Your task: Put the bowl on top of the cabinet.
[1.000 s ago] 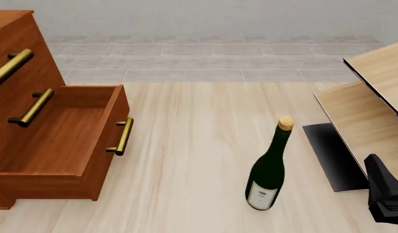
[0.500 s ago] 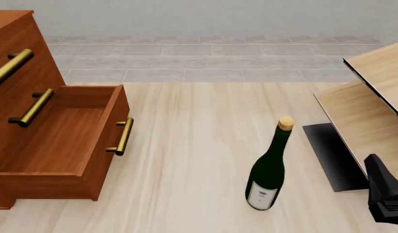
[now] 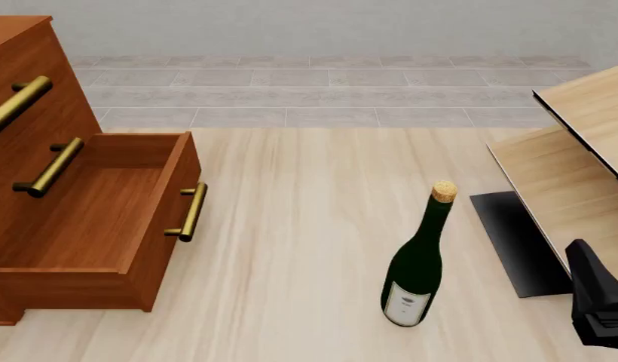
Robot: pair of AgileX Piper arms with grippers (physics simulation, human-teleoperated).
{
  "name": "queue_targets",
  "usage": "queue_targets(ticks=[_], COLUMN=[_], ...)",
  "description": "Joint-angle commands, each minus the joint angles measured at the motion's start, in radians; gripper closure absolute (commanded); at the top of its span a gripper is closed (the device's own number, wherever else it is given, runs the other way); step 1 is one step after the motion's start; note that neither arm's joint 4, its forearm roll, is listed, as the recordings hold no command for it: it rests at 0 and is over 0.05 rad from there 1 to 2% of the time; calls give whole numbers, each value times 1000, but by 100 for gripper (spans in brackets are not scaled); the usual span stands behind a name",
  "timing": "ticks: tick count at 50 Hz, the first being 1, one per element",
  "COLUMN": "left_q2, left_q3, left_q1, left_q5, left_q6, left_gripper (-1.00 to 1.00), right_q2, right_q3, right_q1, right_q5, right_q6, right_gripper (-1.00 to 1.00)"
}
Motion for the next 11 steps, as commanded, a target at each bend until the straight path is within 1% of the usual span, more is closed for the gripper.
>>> queue_targets(ticks=[1, 4, 7, 8, 11], left_q2=[-40, -62, -80, -100, -149], left_q3=[-15, -13, -3, -7, 17], left_q1=[-1, -6, -34, -43, -71], left_q5=[-6, -23, -36, -48, -67], left_q6=[11, 19, 1, 27, 43], left_gripper=[-100, -100, -100, -100, -100], right_q2=[0, 0, 0, 0, 0], right_q3=[0, 0, 0, 0, 0], right_q1=[0, 0, 0, 0, 0], right_q5=[0, 0, 0, 0, 0], right_q6=[0, 0, 0, -1, 0], right_gripper=[-100, -100, -100, -100, -100])
